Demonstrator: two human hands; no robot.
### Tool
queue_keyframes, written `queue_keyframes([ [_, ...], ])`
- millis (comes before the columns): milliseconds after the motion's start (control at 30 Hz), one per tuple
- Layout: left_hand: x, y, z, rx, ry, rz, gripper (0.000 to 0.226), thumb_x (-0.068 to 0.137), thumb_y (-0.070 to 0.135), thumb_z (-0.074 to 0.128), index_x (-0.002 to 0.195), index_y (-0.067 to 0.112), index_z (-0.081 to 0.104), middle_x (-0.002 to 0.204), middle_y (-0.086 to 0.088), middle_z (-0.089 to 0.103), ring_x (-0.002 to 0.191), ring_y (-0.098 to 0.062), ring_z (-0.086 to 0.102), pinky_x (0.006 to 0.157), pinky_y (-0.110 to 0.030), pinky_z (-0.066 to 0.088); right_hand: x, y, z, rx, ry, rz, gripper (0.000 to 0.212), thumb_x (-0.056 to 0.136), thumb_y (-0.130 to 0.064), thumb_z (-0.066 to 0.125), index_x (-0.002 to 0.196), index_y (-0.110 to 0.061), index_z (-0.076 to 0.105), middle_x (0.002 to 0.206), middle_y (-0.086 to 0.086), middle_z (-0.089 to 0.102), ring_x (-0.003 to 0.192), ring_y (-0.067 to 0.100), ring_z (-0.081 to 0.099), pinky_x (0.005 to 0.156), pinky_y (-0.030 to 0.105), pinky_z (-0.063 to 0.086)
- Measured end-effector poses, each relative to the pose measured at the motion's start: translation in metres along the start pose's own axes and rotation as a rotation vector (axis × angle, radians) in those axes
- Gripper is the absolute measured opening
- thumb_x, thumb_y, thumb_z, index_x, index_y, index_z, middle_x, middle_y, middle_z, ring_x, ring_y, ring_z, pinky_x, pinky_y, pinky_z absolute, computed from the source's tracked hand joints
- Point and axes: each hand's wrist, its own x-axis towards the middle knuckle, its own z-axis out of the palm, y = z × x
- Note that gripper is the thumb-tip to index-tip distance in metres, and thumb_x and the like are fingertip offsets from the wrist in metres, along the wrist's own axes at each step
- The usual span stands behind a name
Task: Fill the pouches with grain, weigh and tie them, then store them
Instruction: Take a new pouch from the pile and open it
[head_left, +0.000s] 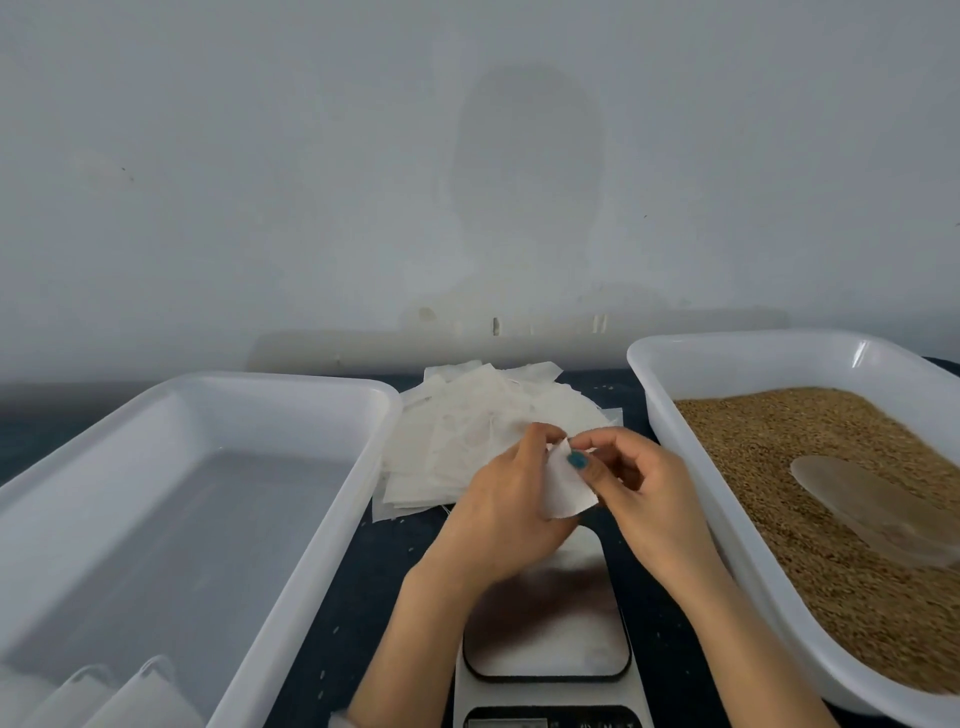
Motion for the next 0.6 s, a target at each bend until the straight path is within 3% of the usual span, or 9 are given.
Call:
queue_keyframes([
  [67,-0.001,0.000,-0.004,0.098,0.041,0.013,0.049,0.083,0.033,0.071,0.120,0.021,0.040,0.103,0.000,0.064,0.085,-0.025,0.061,0.066,-0.038,0.050,-0.001,-0.002,-0.001,-0.075,-0.014,-0.026,0.034,0.081,-0.059,0.057,0.093,-0.031,0.073,0.084,-0.015,0.070,0.078,0.008,0.066,0.070,0.027,0.054],
  [200,-0.002,0.004,-0.009,0.365,0.088,0.071,0.046,0.081,0.030,0.071,0.116,0.016,0.045,0.091,0.000,0.065,0.070,-0.025,0.061,0.054,-0.028,0.038,-0.005,-0.009,-0.001,-0.201,-0.015,-0.076,0.025,0.069,-0.066,0.062,0.084,-0.046,0.066,0.091,-0.017,0.056,0.081,0.005,0.057,0.067,0.013,0.046],
  [267,-0.002,0.005,-0.010,0.420,0.082,0.047,0.048,0.082,0.036,0.071,0.116,0.018,0.043,0.093,0.003,0.064,0.071,-0.021,0.061,0.056,-0.026,0.038,-0.006,-0.011,0.000,-0.240,-0.014,-0.128,0.013,0.074,-0.054,0.071,0.081,-0.044,0.066,0.091,-0.016,0.057,0.082,0.008,0.056,0.068,0.013,0.044],
  [367,-0.002,0.004,-0.008,0.437,0.090,0.032,0.054,0.082,0.044,0.073,0.119,0.020,0.041,0.098,0.006,0.062,0.076,-0.017,0.061,0.061,-0.023,0.036,-0.009,-0.012,0.002,-0.289,-0.022,-0.222,0.020,0.084,-0.030,0.075,0.083,-0.043,0.061,0.092,-0.018,0.062,0.087,0.008,0.057,0.070,0.015,0.045],
  [500,-0.001,0.003,-0.008,0.381,0.128,0.072,0.050,0.078,0.042,0.074,0.112,0.013,0.052,0.102,0.001,0.062,0.087,-0.020,0.060,0.073,-0.024,0.037,-0.013,-0.011,0.008,-0.417,-0.058,-0.204,0.003,0.094,-0.033,0.058,0.093,-0.033,0.055,0.092,-0.017,0.060,0.090,0.006,0.061,0.073,0.029,0.053],
  [600,0.000,0.004,-0.009,0.284,0.153,0.044,0.054,0.077,0.046,0.071,0.116,0.012,0.056,0.107,0.000,0.062,0.087,-0.021,0.061,0.073,-0.023,0.037,-0.014,-0.012,0.009,-0.581,0.004,-0.268,0.010,0.096,-0.030,0.056,0.097,-0.021,0.058,0.092,-0.008,0.063,0.084,0.013,0.065,0.083,0.037,0.049],
])
